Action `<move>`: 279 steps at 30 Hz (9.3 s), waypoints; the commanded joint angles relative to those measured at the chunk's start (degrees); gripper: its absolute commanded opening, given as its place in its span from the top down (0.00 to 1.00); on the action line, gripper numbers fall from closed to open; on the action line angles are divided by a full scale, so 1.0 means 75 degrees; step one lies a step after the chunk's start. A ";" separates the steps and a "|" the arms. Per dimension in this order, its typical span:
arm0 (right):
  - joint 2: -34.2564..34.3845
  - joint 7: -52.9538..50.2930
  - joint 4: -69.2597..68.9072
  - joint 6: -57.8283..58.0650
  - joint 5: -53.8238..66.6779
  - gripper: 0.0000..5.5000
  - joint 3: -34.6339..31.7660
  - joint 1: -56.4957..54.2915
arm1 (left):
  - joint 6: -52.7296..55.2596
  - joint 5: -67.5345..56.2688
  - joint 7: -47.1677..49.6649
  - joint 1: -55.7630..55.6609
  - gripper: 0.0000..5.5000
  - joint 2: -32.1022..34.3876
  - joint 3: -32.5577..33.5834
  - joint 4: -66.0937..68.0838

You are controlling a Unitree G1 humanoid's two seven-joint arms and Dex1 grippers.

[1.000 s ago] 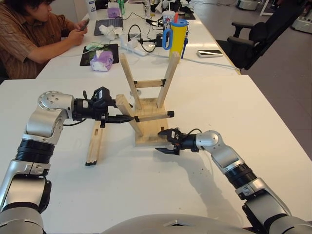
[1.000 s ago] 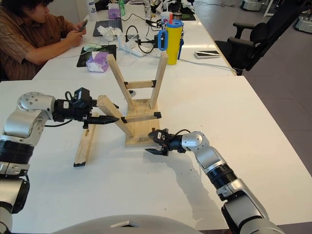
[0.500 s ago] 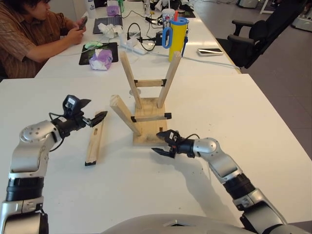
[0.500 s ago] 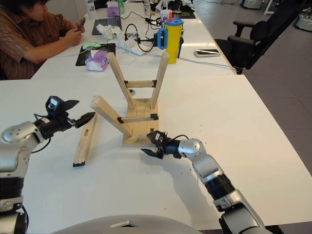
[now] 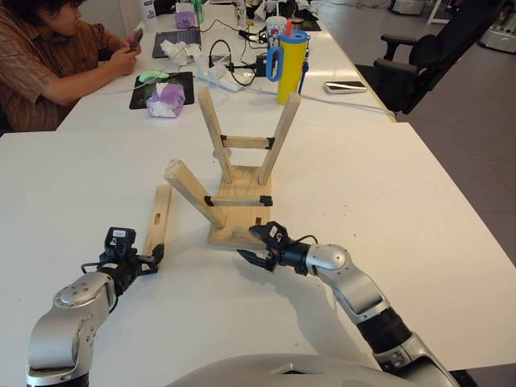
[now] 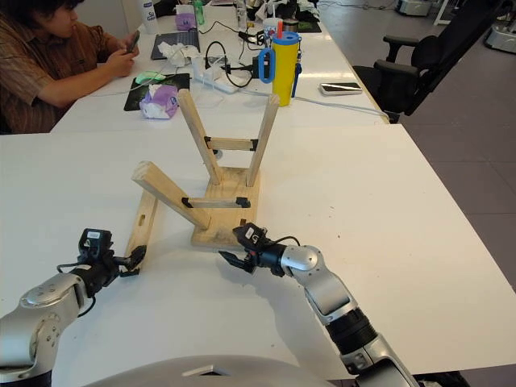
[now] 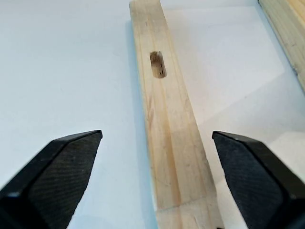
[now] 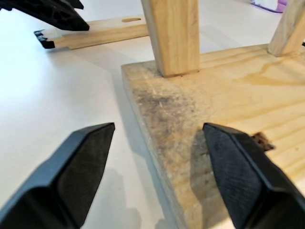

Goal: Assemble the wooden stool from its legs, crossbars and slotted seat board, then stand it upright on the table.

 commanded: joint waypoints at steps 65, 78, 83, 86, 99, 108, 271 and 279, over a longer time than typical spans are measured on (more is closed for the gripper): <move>-0.2755 0.0338 -0.0318 0.6401 1.1699 0.15 -0.6624 -0.2793 | -0.0127 -0.6106 -0.3424 -0.5234 0.63 0.0321 -0.1889 0.0630; -0.3031 0.0773 -0.0237 0.6587 1.2130 0.50 -0.6470 -0.2560 | 0.0071 -0.6323 -0.3708 -0.5220 0.63 0.0663 -0.1773 0.0883; -0.3058 0.1120 -0.0297 0.6467 1.1661 0.60 -0.6338 -0.2519 | 0.0006 -0.6325 -0.3674 -0.5266 0.63 0.0673 -0.1752 0.0908; -0.3041 0.1279 -0.0317 0.6365 1.1425 0.60 -0.6250 -0.2493 | -0.0166 -0.6166 -0.3678 -0.5292 0.63 0.0655 -0.1758 0.0867; -0.3549 0.2402 -0.0585 0.5609 0.9412 0.63 -0.5862 -0.1734 | -0.1999 -0.4772 -0.3098 -0.7041 0.28 0.2007 0.0465 0.2633; -0.3106 0.2650 -0.1065 0.3218 0.6998 0.63 -0.5338 -0.0876 | -0.2700 -0.2829 -0.6570 -0.3637 0.24 0.4740 0.0388 0.4867; -0.0009 -0.2350 -0.0898 0.2954 0.3942 0.70 -0.0994 -0.1907 | -0.9234 0.3753 -0.0717 -0.0076 0.24 -0.0489 -0.2827 0.4202; -0.0004 -0.1828 -0.0767 0.2597 0.6267 0.70 -0.4085 -0.4005 | -0.9485 0.3627 -0.0437 0.0423 0.24 -0.0484 -0.2653 0.3740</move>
